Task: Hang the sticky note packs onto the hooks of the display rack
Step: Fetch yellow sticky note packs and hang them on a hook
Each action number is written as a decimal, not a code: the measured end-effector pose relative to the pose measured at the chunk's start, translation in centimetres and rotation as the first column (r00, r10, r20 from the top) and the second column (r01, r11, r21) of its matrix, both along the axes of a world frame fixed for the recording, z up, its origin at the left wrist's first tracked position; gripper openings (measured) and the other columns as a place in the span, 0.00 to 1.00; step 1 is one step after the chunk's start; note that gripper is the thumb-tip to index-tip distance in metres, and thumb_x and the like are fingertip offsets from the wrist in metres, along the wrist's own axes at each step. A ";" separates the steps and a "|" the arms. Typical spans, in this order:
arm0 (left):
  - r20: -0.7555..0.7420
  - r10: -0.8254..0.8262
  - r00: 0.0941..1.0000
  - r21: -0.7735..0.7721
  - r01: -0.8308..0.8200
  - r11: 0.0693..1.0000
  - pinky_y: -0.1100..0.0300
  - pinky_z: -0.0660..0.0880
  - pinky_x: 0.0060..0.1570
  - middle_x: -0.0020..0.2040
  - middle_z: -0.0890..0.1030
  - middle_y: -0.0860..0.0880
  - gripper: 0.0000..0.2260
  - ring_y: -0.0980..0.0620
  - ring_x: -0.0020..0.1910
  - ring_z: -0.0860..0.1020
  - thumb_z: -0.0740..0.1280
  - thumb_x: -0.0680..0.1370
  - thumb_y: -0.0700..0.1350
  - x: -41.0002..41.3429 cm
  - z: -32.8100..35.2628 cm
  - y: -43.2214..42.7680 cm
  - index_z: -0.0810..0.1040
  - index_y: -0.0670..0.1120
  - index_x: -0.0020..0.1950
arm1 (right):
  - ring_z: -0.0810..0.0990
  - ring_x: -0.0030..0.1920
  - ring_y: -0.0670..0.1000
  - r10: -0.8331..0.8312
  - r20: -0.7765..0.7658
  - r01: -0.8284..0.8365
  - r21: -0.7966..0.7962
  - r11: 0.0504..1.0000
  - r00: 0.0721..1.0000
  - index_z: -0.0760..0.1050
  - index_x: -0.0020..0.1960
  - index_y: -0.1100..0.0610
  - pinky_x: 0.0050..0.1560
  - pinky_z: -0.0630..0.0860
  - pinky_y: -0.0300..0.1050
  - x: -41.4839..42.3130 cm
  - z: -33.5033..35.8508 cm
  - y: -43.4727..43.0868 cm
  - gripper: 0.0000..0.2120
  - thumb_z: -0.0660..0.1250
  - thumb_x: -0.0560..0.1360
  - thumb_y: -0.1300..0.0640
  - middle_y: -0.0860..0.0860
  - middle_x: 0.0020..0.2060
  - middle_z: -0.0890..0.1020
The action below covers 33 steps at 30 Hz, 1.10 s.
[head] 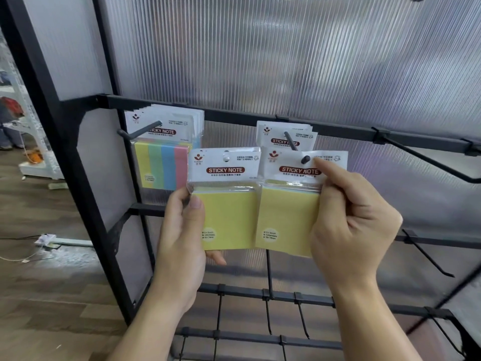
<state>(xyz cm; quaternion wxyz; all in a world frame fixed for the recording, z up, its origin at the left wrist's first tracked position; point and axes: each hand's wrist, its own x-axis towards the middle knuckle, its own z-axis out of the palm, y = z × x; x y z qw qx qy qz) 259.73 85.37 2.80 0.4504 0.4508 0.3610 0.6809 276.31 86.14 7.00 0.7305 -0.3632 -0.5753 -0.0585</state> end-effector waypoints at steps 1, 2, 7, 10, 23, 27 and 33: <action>0.001 0.006 1.000 -0.004 -0.006 1.000 0.60 0.71 0.21 0.45 0.82 0.54 0.14 0.55 0.35 0.78 0.60 0.79 0.58 0.0 0.0 0.0 0.73 0.52 0.60 | 0.77 0.41 0.35 -0.011 0.007 0.011 -0.014 1.000 1.000 0.78 0.51 0.52 0.44 0.72 0.30 0.0 -0.1 0.2 0.15 0.58 0.73 0.66 0.39 0.39 0.79; -0.003 0.015 1.000 -0.008 -0.015 1.000 0.60 0.71 0.21 0.45 0.82 0.54 0.15 0.55 0.35 0.78 0.60 0.80 0.57 -0.1 0.0 0.0 0.73 0.51 0.61 | 0.77 0.40 0.35 -0.023 0.017 0.023 -0.034 0.999 1.000 0.79 0.51 0.52 0.44 0.72 0.29 0.0 -0.2 0.5 0.15 0.58 0.73 0.66 0.40 0.38 0.78; -0.029 0.030 0.999 -0.017 -0.031 0.999 0.60 0.72 0.21 0.46 0.83 0.54 0.18 0.55 0.37 0.80 0.57 0.76 0.56 -0.3 -0.3 0.1 0.72 0.50 0.62 | 0.77 0.41 0.43 -0.100 0.117 0.112 -0.105 0.988 0.988 0.82 0.52 0.62 0.45 0.70 0.28 0.4 -0.1 2.4 0.15 0.58 0.73 0.68 0.47 0.38 0.78; -0.027 0.038 0.999 -0.026 -0.039 0.999 0.60 0.72 0.21 0.46 0.83 0.54 0.17 0.55 0.37 0.80 0.58 0.78 0.56 -0.6 -0.4 0.0 0.72 0.50 0.62 | 0.74 0.41 0.43 -0.140 0.183 0.164 -0.123 0.979 0.973 0.81 0.53 0.63 0.44 0.68 0.26 0.7 0.3 3.9 0.15 0.59 0.73 0.69 0.48 0.38 0.77; -0.020 0.059 0.998 -0.014 -0.059 0.998 0.60 0.71 0.21 0.46 0.83 0.55 0.18 0.55 0.37 0.80 0.60 0.78 0.60 -1.3 0.0 -0.1 0.73 0.51 0.62 | 0.67 0.46 0.47 -0.071 0.359 0.224 -0.407 0.886 0.931 0.70 0.70 0.56 0.44 0.60 0.30 0.9 0.0 7.1 0.23 0.56 0.77 0.69 0.52 0.50 0.69; -0.021 0.034 0.999 0.003 -0.034 0.999 0.60 0.71 0.21 0.46 0.83 0.55 0.16 0.54 0.37 0.80 0.60 0.80 0.57 -0.8 0.1 0.0 0.73 0.50 0.62 | 0.69 0.46 0.44 -0.180 0.232 0.255 -0.353 0.900 0.956 0.76 0.62 0.57 0.45 0.66 0.33 0.5 -0.2 5.5 0.16 0.60 0.76 0.64 0.49 0.51 0.68; -0.017 -0.072 0.997 0.037 0.072 0.997 0.58 0.72 0.22 0.49 0.83 0.52 0.18 0.51 0.38 0.80 0.58 0.76 0.57 0.3 -0.1 -0.1 0.73 0.53 0.63 | 0.74 0.29 0.43 0.240 0.128 -0.194 -0.294 0.936 0.962 0.77 0.39 0.49 0.31 0.67 0.32 -1.2 -0.2 1.3 0.07 0.65 0.75 0.49 0.43 0.28 0.77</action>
